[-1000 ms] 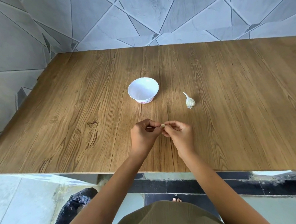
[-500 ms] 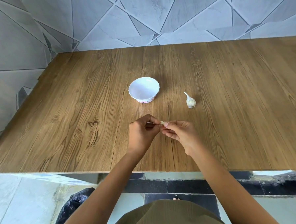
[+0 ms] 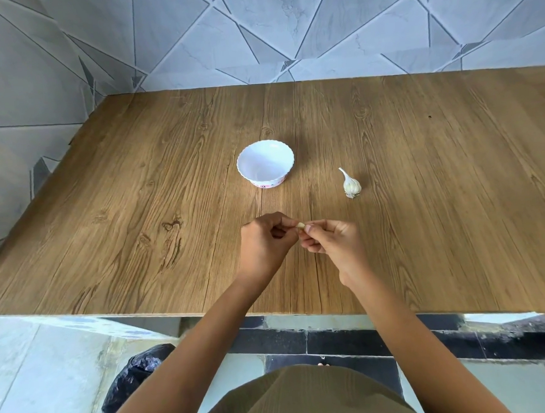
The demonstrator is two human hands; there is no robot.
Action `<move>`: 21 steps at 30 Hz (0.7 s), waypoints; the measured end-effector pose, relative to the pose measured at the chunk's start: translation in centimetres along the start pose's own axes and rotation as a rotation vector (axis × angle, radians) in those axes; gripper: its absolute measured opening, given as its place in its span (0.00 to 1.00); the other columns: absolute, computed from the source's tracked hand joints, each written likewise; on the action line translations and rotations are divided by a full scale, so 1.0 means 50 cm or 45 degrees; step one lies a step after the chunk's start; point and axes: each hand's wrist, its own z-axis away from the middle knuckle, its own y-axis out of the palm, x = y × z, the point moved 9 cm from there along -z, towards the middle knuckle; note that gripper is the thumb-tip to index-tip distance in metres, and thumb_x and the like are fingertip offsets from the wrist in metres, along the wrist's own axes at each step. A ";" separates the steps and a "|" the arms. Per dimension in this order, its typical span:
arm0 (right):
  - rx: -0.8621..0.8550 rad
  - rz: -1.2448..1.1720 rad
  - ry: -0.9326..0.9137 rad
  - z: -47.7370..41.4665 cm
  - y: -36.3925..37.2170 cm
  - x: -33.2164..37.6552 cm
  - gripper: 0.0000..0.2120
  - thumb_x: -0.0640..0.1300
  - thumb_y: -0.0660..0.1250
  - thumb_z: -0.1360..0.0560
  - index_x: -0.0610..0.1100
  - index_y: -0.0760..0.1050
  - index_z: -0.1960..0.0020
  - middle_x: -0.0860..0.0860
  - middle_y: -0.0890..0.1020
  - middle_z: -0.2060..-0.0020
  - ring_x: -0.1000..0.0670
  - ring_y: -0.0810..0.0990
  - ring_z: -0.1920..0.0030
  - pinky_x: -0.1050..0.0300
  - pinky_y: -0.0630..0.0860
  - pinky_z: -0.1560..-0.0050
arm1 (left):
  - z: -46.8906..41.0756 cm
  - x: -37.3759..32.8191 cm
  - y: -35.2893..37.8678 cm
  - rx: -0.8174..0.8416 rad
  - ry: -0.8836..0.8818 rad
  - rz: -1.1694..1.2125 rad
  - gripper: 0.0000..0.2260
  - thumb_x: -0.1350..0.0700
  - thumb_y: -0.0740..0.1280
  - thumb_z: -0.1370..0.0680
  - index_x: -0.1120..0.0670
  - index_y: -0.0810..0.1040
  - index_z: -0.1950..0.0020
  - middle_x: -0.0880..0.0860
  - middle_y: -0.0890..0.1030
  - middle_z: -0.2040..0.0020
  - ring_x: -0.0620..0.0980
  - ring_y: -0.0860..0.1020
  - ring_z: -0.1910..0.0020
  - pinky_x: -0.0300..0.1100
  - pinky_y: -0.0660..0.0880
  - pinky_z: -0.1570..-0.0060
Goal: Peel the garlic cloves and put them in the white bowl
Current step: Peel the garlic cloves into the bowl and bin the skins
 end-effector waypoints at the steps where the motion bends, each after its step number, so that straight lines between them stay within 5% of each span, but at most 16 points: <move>1: 0.024 0.006 0.004 0.000 0.002 0.002 0.02 0.33 0.67 0.26 0.36 0.79 0.55 0.51 0.83 0.71 0.56 0.81 0.70 0.67 0.76 0.68 | -0.002 0.005 -0.001 -0.008 -0.017 0.000 0.03 0.65 0.73 0.30 0.59 0.84 0.57 0.43 0.80 0.65 0.34 0.77 0.67 0.25 0.71 0.64; 11: 0.072 -0.016 0.120 -0.013 0.000 -0.013 0.04 0.33 0.69 0.27 0.39 0.80 0.59 0.48 0.83 0.70 0.55 0.81 0.70 0.66 0.77 0.67 | -0.006 0.026 0.006 0.061 -0.083 0.057 0.05 0.64 0.74 0.29 0.56 0.84 0.57 0.46 0.83 0.62 0.39 0.80 0.65 0.33 0.77 0.60; 15: 0.021 0.076 0.028 -0.016 -0.005 -0.006 0.06 0.31 0.67 0.27 0.37 0.78 0.61 0.51 0.81 0.73 0.56 0.79 0.72 0.67 0.76 0.70 | -0.002 0.032 0.018 0.088 -0.131 0.096 0.04 0.63 0.74 0.29 0.55 0.84 0.57 0.48 0.84 0.61 0.48 0.83 0.62 0.43 0.81 0.56; 21: 0.132 0.161 -0.038 -0.023 -0.003 0.005 0.04 0.34 0.68 0.26 0.40 0.80 0.58 0.51 0.83 0.70 0.57 0.81 0.69 0.67 0.76 0.67 | -0.011 0.057 0.020 0.136 -0.276 0.155 0.05 0.64 0.73 0.28 0.56 0.84 0.56 0.52 0.84 0.62 0.49 0.82 0.64 0.44 0.80 0.56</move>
